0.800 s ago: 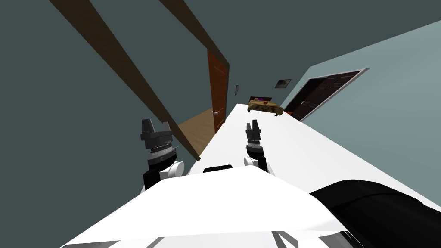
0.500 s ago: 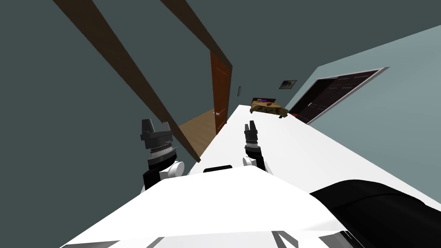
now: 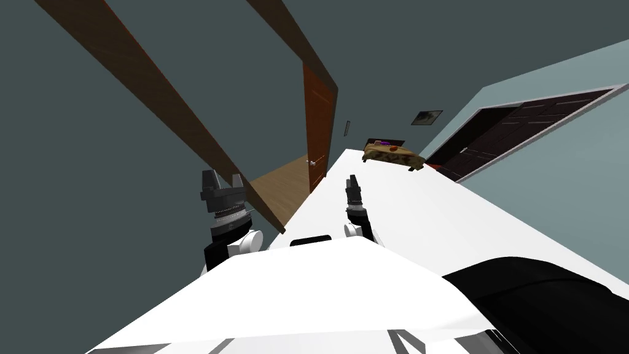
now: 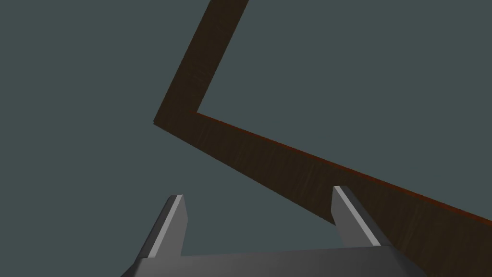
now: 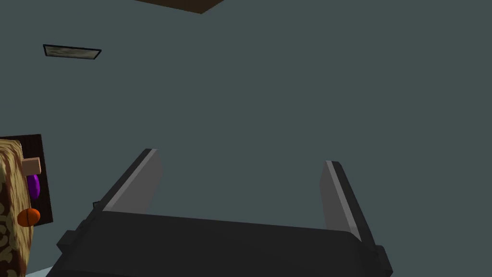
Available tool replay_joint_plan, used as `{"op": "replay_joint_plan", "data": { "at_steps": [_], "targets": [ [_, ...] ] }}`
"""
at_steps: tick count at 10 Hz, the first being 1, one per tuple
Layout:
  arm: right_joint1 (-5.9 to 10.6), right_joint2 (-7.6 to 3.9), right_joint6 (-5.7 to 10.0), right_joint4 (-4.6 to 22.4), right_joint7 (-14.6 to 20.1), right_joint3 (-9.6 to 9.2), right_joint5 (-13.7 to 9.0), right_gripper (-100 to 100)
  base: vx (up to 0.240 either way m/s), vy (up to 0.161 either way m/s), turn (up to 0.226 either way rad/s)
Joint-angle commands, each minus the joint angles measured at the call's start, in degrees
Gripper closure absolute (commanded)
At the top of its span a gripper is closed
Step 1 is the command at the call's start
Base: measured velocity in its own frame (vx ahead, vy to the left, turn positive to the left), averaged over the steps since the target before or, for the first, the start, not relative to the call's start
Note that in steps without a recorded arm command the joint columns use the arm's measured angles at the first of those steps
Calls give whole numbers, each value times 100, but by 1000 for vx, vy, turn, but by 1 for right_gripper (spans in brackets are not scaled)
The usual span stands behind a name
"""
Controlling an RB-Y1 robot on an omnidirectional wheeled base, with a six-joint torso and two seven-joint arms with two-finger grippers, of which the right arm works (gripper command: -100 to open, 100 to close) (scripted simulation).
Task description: Push the door open
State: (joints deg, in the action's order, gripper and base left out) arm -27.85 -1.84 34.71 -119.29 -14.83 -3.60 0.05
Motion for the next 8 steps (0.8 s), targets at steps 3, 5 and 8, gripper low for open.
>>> {"op": "replay_joint_plan", "data": {
  "at_steps": [3, 5, 8],
  "targets": [
    [230, -134, 82, 521, -456, -61, -112, -100, 126, -86, 153],
    [312, -177, 111, 714, -626, -90, -151, -100, 132, -66, 102],
    [449, -241, 159, 1033, -908, -136, -216, -100, 81, -70, 116]
  ]
}}
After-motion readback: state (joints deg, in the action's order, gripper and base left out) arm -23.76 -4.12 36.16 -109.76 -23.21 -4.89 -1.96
